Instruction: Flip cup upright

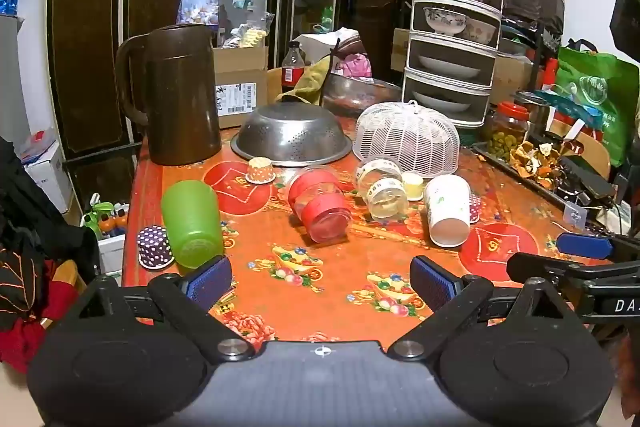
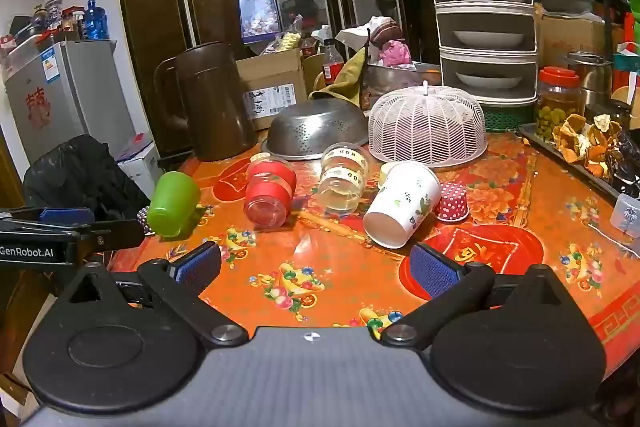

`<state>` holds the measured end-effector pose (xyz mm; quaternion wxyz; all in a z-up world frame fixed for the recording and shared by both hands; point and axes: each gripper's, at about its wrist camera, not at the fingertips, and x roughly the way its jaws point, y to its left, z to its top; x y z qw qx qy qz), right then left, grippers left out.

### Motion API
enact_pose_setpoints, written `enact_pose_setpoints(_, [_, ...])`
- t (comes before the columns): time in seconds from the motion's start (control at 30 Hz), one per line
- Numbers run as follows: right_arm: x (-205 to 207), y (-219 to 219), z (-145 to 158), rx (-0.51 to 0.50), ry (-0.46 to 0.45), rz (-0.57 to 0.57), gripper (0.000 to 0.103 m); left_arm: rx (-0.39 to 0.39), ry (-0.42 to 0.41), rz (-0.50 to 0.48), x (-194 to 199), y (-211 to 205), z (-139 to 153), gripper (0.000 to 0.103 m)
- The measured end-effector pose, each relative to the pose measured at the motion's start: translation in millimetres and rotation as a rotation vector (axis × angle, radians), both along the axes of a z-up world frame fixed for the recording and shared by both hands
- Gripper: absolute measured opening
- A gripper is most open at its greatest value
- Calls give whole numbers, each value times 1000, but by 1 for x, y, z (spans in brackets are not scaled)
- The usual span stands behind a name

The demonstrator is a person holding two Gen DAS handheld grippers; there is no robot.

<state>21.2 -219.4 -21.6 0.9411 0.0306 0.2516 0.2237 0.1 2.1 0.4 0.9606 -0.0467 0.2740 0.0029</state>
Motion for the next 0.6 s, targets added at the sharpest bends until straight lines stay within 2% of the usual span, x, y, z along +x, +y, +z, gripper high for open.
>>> enact_pose_setpoints(0.1, [0,-1,0,8,7,1,102,-14,-5,-6,0,4,1,97])
enact_pose_setpoints(0.13, [-1,-1,1,10,8,3,102,19,-8,0,2,-1,3,97])
enact_pose_setpoints(0.33, [-7,-1,2,-1,3,-13,102,42,-9,2,-2,-5,3,97])
enact_pose_setpoints(0.6, [-6,-4,5,21,0,-21,102,41,-4,1,1,-5,3,97])
